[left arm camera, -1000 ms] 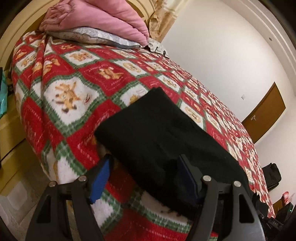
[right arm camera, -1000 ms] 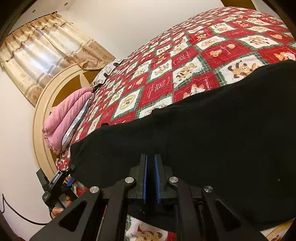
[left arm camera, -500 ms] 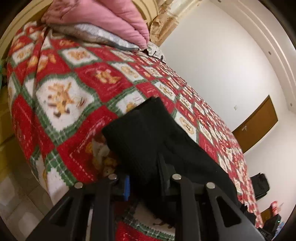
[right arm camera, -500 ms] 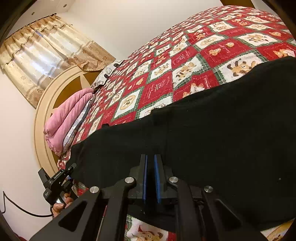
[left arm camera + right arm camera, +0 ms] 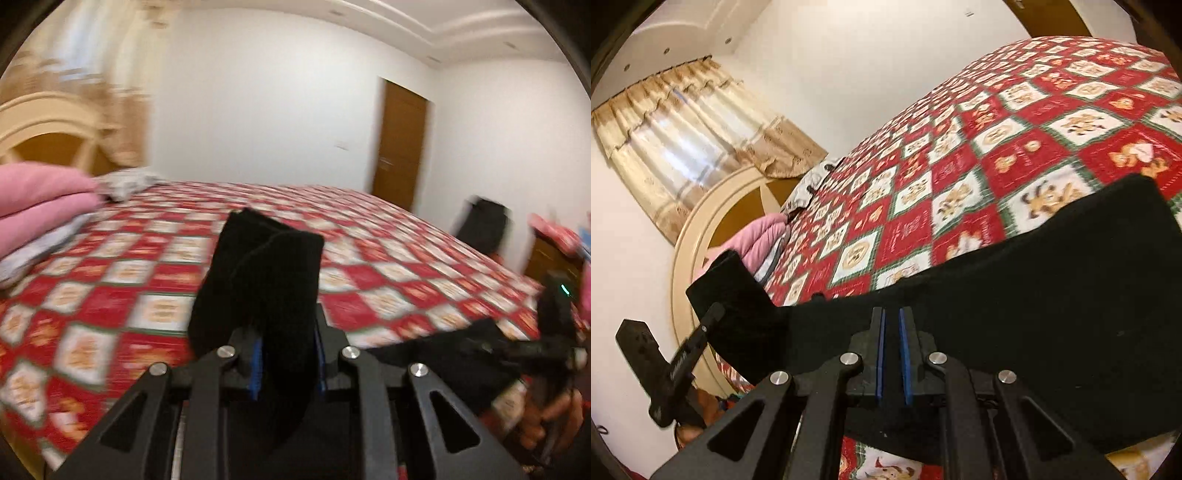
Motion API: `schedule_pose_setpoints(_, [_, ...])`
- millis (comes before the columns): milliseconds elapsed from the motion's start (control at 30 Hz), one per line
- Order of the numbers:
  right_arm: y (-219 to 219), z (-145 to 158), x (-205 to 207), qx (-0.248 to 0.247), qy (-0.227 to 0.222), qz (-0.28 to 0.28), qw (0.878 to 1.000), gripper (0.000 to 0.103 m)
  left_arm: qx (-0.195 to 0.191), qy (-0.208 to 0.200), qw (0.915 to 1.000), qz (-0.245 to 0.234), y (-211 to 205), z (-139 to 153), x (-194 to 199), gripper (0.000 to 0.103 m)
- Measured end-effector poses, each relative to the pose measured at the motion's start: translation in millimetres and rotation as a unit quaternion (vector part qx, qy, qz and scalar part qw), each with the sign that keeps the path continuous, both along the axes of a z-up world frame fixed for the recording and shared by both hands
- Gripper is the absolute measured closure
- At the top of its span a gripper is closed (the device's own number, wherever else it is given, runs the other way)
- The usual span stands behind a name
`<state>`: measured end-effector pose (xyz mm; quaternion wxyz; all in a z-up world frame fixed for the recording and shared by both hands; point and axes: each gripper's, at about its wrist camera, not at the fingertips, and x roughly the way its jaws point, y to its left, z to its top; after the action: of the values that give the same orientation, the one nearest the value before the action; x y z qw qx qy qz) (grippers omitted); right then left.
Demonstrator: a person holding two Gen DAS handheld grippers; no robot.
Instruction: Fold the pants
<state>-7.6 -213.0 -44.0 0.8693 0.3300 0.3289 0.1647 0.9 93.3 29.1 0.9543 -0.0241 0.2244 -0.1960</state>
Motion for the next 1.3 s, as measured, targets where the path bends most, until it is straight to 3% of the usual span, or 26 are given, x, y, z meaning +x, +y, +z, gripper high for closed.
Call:
schedule_pose_setpoints(167, [-13, -9, -5, 0.03, 0.013, -0.004, 0.999, 0.094, 0.043, 0.041, 0.9945, -0.085, -65, -40, 0, 0.08])
schedule_pose_setpoints(267, [-12, -7, -2, 0.052, 0.012, 0.012, 0.999, 0.094, 0.076, 0.063, 0.9909, -0.091, -79, -59, 1, 0.08])
schedule_pose_setpoints(333, [-12, -2, 0, 0.08, -0.001, 0.03, 0.996, 0.094, 0.077, 0.068, 0.9906, -0.091, -76, -61, -2, 0.08])
schedule_pose_setpoints(367, [-11, 0, 3, 0.089, -0.003, 0.036, 0.995, 0.082, 0.075, 0.066, 0.9908, -0.092, -74, -59, -4, 0.08])
schedule_pose_setpoints(400, [-10, 2, 6, 0.098, -0.003, 0.043, 0.994, 0.049, 0.073, 0.059, 0.9914, -0.091, -72, -55, -6, 0.08])
schedule_pose_setpoints(467, [-6, 7, 16, 0.126, -0.006, 0.052, 0.991, 0.018, 0.068, 0.043, 0.9926, -0.091, -70, -49, -10, 0.08])
schedule_pose_setpoints(567, [6, 14, 39, 0.164, -0.006, 0.091, 0.982, 0.018, 0.062, 0.033, 0.9931, -0.094, -72, -45, -20, 0.08])
schedule_pose_setpoints(800, [56, -3, 82, 0.145, 0.067, 0.164, 0.973, 0.021, 0.066, 0.021, 0.9912, -0.113, -78, -49, -34, 0.08])
schedule_pose_setpoints(833, [60, -9, 82, 0.146, 0.076, 0.166, 0.972, 0.028, 0.066, 0.023, 0.9907, -0.117, -80, -50, -35, 0.08])
schedule_pose_setpoints(867, [63, -13, 81, 0.142, 0.079, 0.169, 0.972, 0.056, 0.065, 0.025, 0.9904, -0.12, -79, -50, -37, 0.08])
schedule_pose_setpoints(900, [65, -16, 80, 0.135, 0.081, 0.172, 0.972, 0.076, 0.066, 0.028, 0.99, -0.122, -80, -51, -37, 0.08])
schedule_pose_setpoints(1000, [61, -17, 75, 0.12, 0.083, 0.166, 0.975, 0.08, 0.061, 0.039, 0.9882, -0.135, -84, -52, -37, 0.08])
schedule_pose_setpoints(1200, [34, 20, 59, 0.063, 0.036, 0.166, 0.983, 0.08, 0.065, 0.012, 0.9823, -0.176, -109, -30, -48, 0.08])
schedule_pose_setpoints(1300, [6, 35, 48, 0.045, 0.027, 0.16, 0.986, 0.08, 0.059, 0.006, 0.975, -0.214, -133, -18, -53, 0.08])
